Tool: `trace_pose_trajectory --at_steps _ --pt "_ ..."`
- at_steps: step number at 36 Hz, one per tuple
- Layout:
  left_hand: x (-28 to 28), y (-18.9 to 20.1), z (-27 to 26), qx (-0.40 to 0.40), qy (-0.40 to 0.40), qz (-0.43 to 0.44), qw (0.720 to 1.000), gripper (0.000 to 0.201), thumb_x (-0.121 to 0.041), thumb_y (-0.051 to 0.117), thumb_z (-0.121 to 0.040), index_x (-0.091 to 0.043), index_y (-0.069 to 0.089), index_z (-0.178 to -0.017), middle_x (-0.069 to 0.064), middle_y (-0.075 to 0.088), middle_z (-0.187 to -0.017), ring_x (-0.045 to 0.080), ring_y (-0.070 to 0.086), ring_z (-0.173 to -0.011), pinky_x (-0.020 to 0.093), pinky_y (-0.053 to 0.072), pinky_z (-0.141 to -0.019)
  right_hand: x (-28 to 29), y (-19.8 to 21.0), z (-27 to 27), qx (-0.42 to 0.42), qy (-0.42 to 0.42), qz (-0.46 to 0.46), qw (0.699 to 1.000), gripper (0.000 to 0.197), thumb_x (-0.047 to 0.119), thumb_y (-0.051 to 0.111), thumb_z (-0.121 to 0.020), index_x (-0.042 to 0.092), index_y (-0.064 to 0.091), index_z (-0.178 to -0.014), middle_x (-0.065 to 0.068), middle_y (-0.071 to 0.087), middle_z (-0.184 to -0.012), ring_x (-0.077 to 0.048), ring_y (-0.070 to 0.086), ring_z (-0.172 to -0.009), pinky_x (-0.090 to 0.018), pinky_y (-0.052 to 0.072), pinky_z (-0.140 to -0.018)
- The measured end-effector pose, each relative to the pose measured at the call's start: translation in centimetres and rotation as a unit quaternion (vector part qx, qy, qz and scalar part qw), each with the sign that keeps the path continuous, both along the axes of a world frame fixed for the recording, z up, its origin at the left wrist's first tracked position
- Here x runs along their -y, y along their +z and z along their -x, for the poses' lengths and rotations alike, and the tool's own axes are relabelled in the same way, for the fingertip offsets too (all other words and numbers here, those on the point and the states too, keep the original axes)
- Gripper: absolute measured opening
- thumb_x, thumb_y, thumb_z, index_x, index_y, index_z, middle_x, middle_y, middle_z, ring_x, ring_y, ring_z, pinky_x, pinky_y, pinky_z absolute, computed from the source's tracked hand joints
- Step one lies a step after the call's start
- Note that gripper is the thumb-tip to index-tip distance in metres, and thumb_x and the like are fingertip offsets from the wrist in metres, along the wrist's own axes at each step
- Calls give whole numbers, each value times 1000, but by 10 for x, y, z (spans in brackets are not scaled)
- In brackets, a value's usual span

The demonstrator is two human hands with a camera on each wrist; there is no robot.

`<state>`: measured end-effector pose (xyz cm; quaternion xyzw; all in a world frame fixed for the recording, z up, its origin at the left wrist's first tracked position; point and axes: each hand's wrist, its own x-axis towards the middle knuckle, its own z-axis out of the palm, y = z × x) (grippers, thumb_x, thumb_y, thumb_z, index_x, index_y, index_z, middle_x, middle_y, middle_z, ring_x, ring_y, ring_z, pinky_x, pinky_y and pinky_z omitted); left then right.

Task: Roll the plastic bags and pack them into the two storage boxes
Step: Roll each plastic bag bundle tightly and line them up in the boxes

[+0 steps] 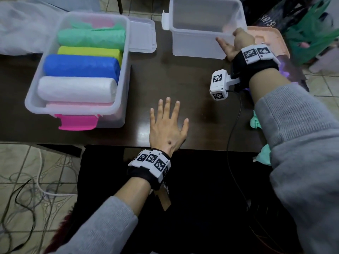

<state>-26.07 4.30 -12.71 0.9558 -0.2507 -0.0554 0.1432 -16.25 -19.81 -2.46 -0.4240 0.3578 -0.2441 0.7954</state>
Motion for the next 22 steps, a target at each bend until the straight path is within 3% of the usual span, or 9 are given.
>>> trace_pose_trajectory --at_steps 2,4,7,9,11,14,16,19,22 --pt "0 0 0 1 1 0 1000 62 -51 26 -96 -26 11 -151 2 2 -160 20 -6 -147 42 -7 -117 -3 3 3 -25 -10 19 999 20 -3 40 -95 -2 47 -114 -23 45 -122 -36 60 -102 -35 59 -65" --pt "0 0 0 2 1 0 1000 62 -51 26 -96 -27 11 -151 2 2 -160 20 -6 -147 42 -6 -118 -6 5 6 -25 -25 18 999 12 -2 41 -94 -2 44 -106 -21 47 -105 -35 63 -84 -37 59 -62" --pt "0 0 0 3 1 0 1000 62 -51 26 -96 -26 11 -151 2 2 -160 20 -6 -147 42 -6 -118 -8 2 15 -10 -49 -1 999 18 0 41 -94 -2 39 -112 -25 42 -119 -38 61 -82 -41 59 -61" --pt "0 0 1 5 0 0 1000 62 -51 25 -96 -26 11 -151 2 2 -160 20 -6 -147 42 -6 -117 -10 2 23 -2 -56 1 998 14 -1 40 -94 -3 41 -108 -25 41 -122 -38 60 -79 -42 59 -61" --pt "0 0 1 4 -2 -3 1000 62 -52 24 -96 -26 10 -151 2 2 -160 20 -6 -147 42 -7 -117 -12 3 34 4 -62 0 998 9 0 40 -95 -3 44 -103 -24 41 -121 -36 61 -76 -40 59 -60" --pt "-1 0 0 1 -6 -9 1000 63 -52 22 -96 -25 9 -151 3 0 -160 20 -7 -147 43 -6 -118 -11 2 52 13 -71 -18 997 19 0 39 -94 -2 41 -113 -22 43 -115 -36 62 -73 -35 56 -50" --pt "-1 1 0 0 -8 -9 1000 65 -52 22 -97 -21 7 -152 4 0 -160 21 -7 -147 42 -6 -118 -15 2 66 -2 -62 -18 998 26 0 40 -94 -2 40 -119 -21 45 -113 -36 62 -76 -33 56 -50" --pt "-2 1 1 -7 -2 2 1000 70 -52 23 -97 -11 6 -151 5 0 -160 19 -7 -147 41 -5 -118 -26 2 84 -9 -25 -27 999 17 -1 42 -94 -3 42 -110 -20 40 -116 -36 62 -77 -31 56 -50" --pt "-3 2 1 -9 -5 5 1000 71 -51 24 -97 -9 7 -151 5 1 -160 19 -6 -147 40 -4 -119 -39 0 93 -12 -20 -37 999 21 -3 43 -93 -4 40 -114 -19 33 -120 -37 61 -77 -32 57 -51"
